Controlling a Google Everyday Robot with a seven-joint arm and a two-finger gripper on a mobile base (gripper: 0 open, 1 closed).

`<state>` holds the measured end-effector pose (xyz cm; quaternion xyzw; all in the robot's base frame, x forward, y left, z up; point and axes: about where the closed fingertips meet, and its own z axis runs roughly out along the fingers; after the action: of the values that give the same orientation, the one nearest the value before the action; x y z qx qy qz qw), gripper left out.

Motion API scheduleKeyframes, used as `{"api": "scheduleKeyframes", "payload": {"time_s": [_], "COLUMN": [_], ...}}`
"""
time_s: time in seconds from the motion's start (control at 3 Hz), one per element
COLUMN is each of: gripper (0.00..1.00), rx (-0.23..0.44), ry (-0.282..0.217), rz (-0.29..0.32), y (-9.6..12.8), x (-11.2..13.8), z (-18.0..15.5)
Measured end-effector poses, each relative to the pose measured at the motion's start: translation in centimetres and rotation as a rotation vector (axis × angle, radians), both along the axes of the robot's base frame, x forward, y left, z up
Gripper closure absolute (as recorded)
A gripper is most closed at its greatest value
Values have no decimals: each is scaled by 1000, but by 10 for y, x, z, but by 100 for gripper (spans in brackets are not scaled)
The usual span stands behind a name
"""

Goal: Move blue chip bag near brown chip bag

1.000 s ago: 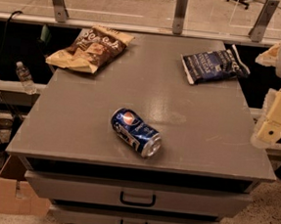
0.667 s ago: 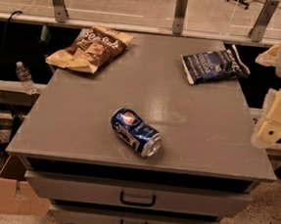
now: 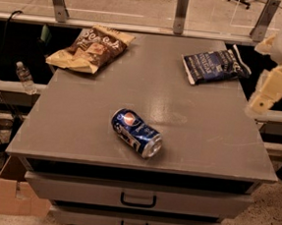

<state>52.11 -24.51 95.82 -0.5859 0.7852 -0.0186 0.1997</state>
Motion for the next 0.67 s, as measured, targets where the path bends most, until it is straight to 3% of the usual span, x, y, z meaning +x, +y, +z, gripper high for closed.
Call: {"api": "scheduleKeyframes", "payload": {"time_s": [0.67], "gripper": [0], "rx": [137], "ry": [-81], "rz": [-84], "y": [-23], "x": [146], "z": [-42]}}
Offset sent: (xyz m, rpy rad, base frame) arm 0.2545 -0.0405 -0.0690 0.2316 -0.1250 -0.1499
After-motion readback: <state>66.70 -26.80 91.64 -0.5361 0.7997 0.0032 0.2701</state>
